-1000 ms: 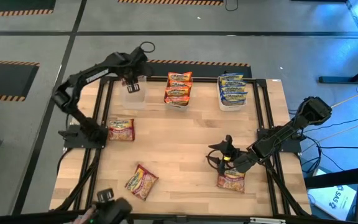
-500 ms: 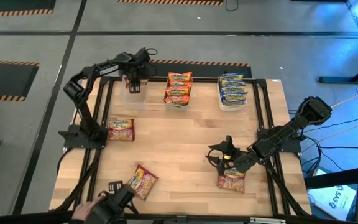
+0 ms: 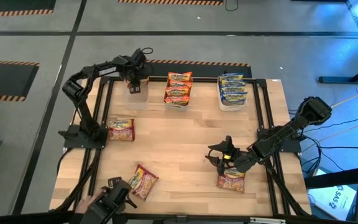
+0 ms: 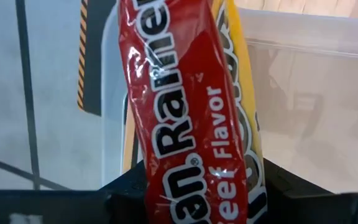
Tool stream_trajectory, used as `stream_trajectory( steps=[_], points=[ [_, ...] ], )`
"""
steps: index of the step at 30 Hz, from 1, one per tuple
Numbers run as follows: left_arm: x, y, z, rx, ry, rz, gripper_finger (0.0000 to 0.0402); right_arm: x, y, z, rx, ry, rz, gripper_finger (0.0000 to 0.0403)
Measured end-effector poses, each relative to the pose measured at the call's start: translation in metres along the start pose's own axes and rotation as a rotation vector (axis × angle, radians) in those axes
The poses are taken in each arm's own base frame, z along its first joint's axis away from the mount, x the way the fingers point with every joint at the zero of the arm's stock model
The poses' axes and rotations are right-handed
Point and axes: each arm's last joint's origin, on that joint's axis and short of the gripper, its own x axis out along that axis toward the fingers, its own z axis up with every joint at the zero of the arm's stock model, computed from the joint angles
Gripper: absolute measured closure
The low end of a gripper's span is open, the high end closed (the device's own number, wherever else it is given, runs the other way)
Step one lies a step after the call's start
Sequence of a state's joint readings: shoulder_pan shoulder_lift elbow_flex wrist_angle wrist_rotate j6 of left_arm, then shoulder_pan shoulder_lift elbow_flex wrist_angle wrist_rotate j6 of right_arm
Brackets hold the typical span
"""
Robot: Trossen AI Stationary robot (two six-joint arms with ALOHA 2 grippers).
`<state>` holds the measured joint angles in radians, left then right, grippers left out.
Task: Sort Maruchan noodles
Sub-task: Put the red noodle pack into the transparent bin
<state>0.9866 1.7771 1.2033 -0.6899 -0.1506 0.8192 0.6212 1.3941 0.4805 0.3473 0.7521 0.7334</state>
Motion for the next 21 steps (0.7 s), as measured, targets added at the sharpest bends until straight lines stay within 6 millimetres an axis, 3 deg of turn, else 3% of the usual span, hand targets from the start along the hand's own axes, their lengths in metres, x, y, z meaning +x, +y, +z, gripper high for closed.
stream_trajectory(
  steps=[13,21],
  points=[
    [0.001,-0.004,0.000,0.034,0.013,0.009,0.0198,0.000,0.001,0.000,-0.002,0.021,0.027,0.0171],
    [-0.017,0.003,0.002,0.026,-0.019,0.139,0.0170,0.000,0.001,0.000,-0.002,0.023,0.030,0.0171]
  ],
)
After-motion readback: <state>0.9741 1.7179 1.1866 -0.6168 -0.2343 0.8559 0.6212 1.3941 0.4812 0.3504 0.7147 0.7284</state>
